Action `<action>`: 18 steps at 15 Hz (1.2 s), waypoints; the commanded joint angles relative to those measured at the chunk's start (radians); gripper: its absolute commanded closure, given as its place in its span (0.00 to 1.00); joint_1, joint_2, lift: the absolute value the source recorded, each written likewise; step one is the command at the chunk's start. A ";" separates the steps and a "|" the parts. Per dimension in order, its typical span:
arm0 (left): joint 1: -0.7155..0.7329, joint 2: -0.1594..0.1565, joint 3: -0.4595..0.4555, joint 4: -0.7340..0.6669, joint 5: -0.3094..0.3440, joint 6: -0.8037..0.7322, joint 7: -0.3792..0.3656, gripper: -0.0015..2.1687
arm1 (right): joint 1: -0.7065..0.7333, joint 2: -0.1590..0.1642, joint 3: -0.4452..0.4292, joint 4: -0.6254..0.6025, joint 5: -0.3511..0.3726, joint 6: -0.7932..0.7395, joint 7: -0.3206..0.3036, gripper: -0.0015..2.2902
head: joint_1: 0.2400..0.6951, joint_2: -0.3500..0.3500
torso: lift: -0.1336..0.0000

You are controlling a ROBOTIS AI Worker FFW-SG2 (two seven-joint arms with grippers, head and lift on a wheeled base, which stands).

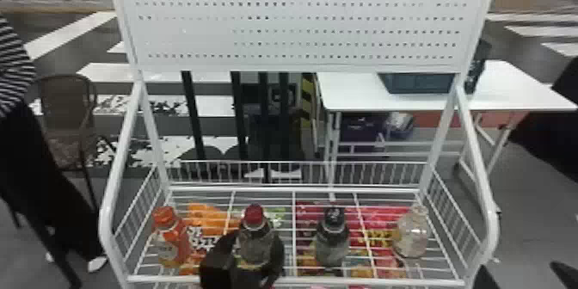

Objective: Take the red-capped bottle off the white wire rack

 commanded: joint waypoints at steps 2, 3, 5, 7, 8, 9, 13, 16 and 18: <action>-0.006 -0.002 0.010 0.015 0.027 -0.002 0.018 0.59 | -0.002 -0.004 -0.004 0.004 -0.003 0.008 0.000 0.06 | 0.57 0.50 | 1.00; 0.000 -0.002 0.012 0.006 0.030 -0.002 0.028 0.64 | -0.009 -0.004 -0.004 0.008 -0.003 0.011 0.000 0.06 | 0.57 0.50 | 1.00; 0.018 0.005 0.013 -0.022 0.032 -0.002 0.034 0.64 | -0.019 -0.005 -0.004 0.017 -0.005 0.014 0.000 0.06 | 0.57 0.50 | 1.00; 0.049 0.014 0.016 -0.078 0.030 -0.002 0.035 0.63 | -0.028 -0.007 -0.004 0.024 -0.009 0.014 0.000 0.06 | 0.57 0.50 | 1.00; 0.069 0.019 0.018 -0.115 0.030 -0.002 0.035 0.63 | -0.032 -0.007 -0.004 0.028 -0.011 0.014 0.000 0.06 | 0.57 0.50 | 1.00; 0.095 0.027 0.022 -0.167 0.027 0.001 0.037 0.63 | -0.040 -0.007 -0.002 0.033 -0.013 0.024 0.000 0.06 | 0.57 0.50 | 1.00; 0.259 0.079 0.059 -0.441 0.018 0.031 0.043 0.63 | -0.065 -0.002 0.009 0.050 -0.006 0.036 0.000 0.06 | 0.57 0.50 | 1.00; 0.400 0.119 0.099 -0.605 0.015 0.031 0.034 0.63 | -0.078 0.000 0.021 0.071 -0.002 0.036 0.000 0.06 | 0.57 0.50 | 1.00; 0.491 0.131 0.151 -0.689 0.003 0.031 0.028 0.63 | -0.085 -0.002 0.024 0.083 0.000 0.036 0.000 0.06 | 0.57 0.50 | 1.00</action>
